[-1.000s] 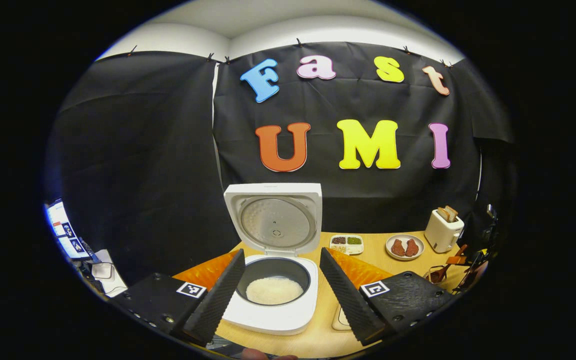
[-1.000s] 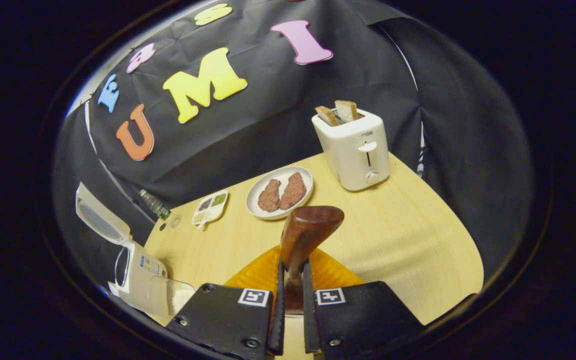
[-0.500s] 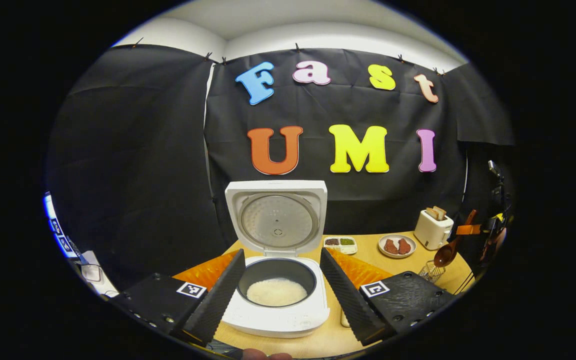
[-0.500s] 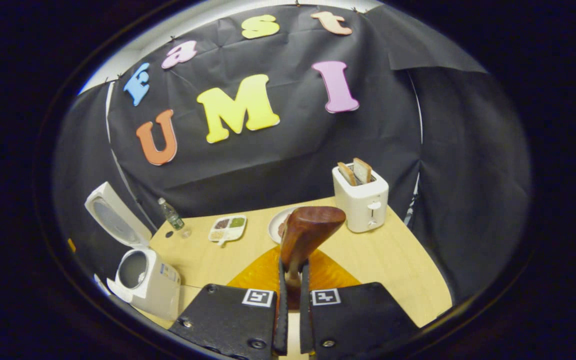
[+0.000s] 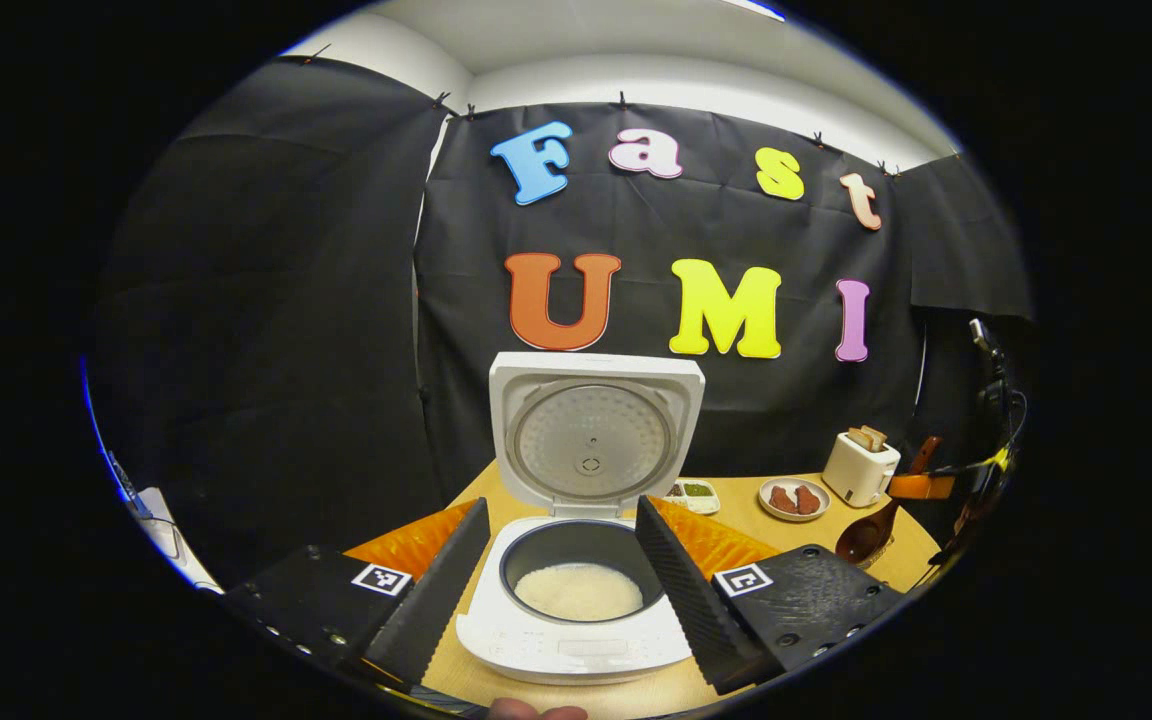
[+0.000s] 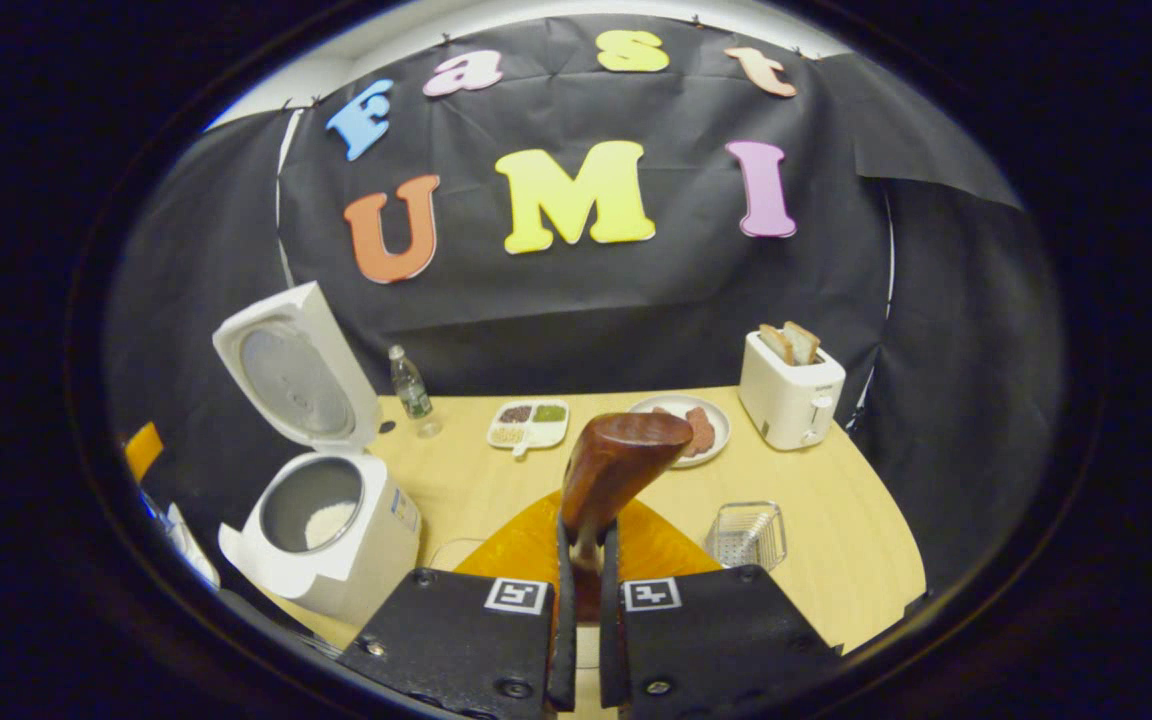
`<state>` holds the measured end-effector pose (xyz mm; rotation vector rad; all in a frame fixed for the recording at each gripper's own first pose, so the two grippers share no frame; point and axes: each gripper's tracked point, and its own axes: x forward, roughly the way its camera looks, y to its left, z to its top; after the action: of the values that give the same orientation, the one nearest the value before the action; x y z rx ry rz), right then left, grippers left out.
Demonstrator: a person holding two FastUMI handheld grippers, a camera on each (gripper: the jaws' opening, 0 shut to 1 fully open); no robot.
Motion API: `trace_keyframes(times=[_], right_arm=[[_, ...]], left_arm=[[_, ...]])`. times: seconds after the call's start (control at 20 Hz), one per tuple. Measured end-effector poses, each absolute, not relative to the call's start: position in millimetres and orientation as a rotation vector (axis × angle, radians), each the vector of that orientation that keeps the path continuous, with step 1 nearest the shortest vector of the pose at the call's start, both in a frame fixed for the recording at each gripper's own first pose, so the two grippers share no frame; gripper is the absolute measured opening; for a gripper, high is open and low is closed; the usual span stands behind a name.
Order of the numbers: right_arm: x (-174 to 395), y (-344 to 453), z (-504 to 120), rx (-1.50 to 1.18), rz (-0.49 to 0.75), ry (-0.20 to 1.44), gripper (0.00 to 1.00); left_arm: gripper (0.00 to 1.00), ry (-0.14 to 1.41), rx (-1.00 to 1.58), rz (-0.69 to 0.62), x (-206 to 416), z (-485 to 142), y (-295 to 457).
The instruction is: Close the left gripper, press the button to open the rice cooker; take a wooden spoon from the chopstick holder with the right hand, scoop a spoonful of rice and pour it into the rice cooker, then put the wooden spoon back into the chopstick holder.
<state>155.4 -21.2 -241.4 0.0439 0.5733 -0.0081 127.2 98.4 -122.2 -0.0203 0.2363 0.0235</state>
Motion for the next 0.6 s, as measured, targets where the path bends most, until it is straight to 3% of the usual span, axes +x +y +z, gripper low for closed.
trace_keyframes(times=[0.25, 0.6], right_arm=[[156, -2, -307, -0.072, -0.061, 0.639, 0.14], [160, 9, -344, -0.322, -0.092, 0.565, 0.14]], left_arm=[[0.95, 0.286, -0.024, -0.005, 118, -133, 110], [0.95, 0.351, -0.125, 0.065, 115, -131, 151]])
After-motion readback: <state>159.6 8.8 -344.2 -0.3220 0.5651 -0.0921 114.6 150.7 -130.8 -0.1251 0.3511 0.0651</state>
